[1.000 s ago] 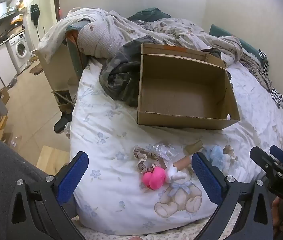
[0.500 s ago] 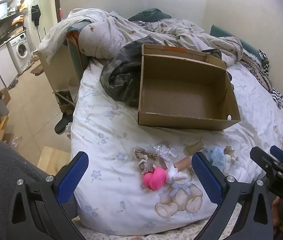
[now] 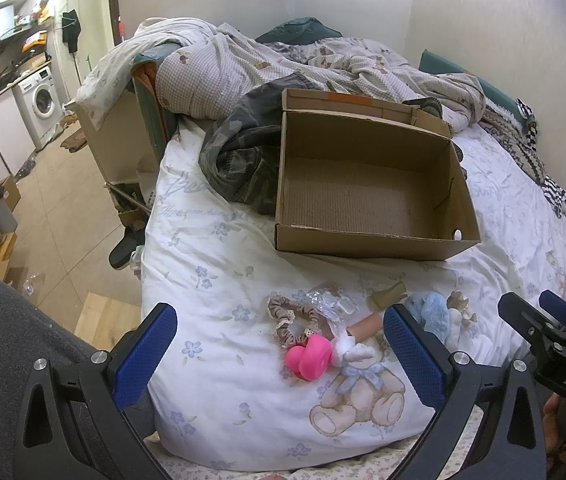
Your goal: Organize soft objects
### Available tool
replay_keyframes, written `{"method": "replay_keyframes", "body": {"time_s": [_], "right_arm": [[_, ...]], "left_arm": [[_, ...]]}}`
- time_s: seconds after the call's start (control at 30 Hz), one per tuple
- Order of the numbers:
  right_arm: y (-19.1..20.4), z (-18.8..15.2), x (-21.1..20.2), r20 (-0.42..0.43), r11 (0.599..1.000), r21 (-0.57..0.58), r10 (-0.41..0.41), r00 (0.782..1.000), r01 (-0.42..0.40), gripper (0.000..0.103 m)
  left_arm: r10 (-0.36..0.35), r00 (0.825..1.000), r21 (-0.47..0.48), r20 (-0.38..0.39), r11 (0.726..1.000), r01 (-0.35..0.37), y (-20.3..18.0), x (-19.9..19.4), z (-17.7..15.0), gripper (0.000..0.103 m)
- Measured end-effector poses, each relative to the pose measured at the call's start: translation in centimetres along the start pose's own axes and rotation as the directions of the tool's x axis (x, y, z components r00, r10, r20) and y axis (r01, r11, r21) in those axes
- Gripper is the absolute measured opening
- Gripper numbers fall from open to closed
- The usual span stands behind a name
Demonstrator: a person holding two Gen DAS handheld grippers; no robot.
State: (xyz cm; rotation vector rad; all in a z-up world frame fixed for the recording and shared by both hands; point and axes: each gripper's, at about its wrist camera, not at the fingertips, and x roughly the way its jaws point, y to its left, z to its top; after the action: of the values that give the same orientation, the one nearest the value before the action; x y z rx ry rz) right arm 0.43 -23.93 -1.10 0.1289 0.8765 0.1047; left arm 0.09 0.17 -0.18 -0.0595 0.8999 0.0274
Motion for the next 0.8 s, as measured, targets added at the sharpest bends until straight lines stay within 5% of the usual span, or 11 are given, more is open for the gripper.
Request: {"method": "replay_keyframes", "body": {"time_s": [0.8], "right_arm": [[0.14,-0.29,0.25,-0.001,1.0,0.001,-0.003,1.0,0.003,0.103]], "left_arm": [[0.002,1.0,0.001,0.001,1.0,-0.002,-0.07,-0.01,-0.04,0.103]]}}
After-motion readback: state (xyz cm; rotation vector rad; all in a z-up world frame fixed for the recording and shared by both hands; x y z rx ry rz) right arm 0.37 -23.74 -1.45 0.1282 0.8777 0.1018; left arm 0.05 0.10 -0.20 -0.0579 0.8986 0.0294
